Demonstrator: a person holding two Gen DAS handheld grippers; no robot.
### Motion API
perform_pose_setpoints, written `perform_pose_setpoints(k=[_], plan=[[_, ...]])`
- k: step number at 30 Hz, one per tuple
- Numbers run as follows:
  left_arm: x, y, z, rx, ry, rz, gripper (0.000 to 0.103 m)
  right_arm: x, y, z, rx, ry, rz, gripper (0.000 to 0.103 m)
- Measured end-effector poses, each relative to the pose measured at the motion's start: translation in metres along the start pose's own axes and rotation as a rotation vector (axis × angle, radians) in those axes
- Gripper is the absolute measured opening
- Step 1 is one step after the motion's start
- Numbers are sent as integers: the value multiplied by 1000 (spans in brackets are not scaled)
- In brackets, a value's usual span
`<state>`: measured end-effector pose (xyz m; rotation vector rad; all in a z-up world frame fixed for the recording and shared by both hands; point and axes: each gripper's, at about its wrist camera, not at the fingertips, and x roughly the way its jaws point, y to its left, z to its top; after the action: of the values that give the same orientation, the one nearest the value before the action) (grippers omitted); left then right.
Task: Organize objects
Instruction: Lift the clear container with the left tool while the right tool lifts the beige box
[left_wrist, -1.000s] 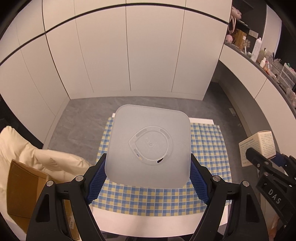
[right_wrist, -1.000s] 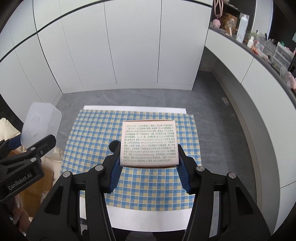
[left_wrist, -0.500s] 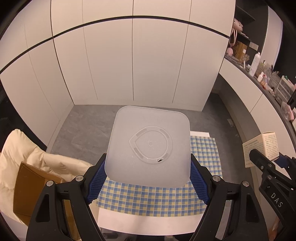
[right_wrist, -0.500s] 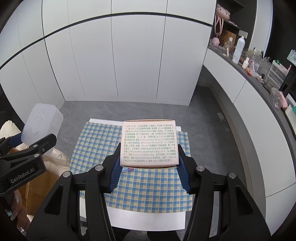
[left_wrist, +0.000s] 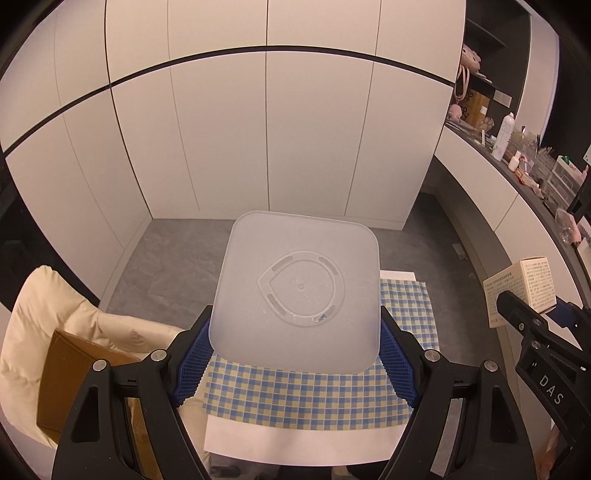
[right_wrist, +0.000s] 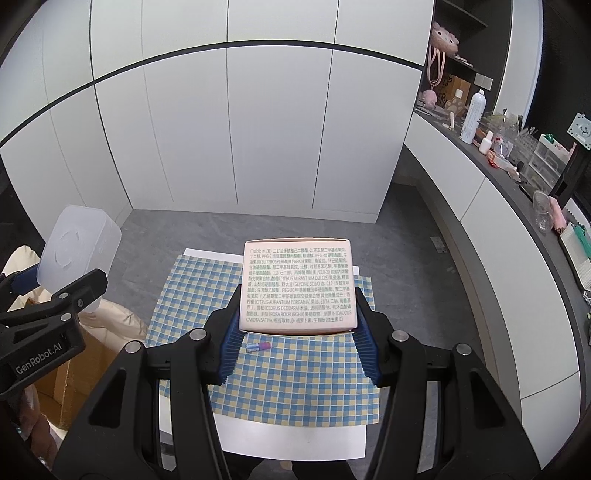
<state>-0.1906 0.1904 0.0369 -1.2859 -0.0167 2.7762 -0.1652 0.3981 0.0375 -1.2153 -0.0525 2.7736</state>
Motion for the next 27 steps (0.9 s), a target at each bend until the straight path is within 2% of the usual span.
perform_pose_setpoints(k=[17,27], plan=[[-13,-8,-12,30,7,-17,81,-12,-4,-7,-5,4,1,55],[-25,-7,-32,41,22,-30,81,-22,-6,-22,0,5,23,55]])
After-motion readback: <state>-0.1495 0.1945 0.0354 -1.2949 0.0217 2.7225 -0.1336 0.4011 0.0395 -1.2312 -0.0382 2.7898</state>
